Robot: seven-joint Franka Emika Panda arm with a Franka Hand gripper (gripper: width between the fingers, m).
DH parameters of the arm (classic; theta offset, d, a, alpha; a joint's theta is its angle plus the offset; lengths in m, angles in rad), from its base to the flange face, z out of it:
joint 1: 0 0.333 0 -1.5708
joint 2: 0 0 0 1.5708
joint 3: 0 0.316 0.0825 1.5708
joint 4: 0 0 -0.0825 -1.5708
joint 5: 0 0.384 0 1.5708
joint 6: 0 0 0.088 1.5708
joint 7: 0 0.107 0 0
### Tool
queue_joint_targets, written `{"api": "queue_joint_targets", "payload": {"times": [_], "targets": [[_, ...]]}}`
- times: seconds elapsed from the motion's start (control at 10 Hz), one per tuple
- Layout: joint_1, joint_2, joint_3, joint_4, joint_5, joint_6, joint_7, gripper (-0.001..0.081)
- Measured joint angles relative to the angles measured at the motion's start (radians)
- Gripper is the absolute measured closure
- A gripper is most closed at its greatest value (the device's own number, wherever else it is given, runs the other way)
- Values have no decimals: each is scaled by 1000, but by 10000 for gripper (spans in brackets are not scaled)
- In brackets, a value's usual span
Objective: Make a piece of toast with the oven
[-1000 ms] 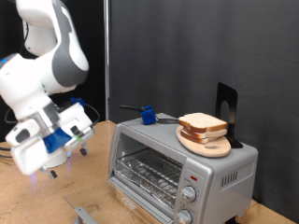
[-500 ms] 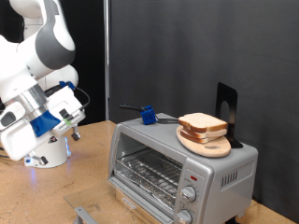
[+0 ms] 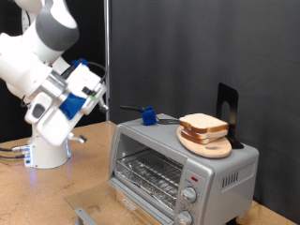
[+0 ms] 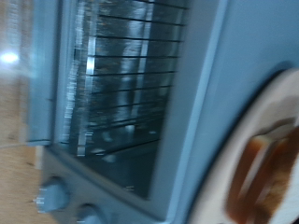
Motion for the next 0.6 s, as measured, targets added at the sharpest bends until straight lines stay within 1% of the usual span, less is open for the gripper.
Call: {"api": "queue_joint_targets", "payload": {"times": [0.3, 0.4, 0.5, 0.6], "targets": [[35, -71, 50, -6, 30, -4, 9, -3], [39, -95, 61, -18, 31, -4, 24, -3], [38, -93, 61, -18, 31, -4, 24, -3], [40, -93, 62, -17, 31, -11, -9, -3]]}}
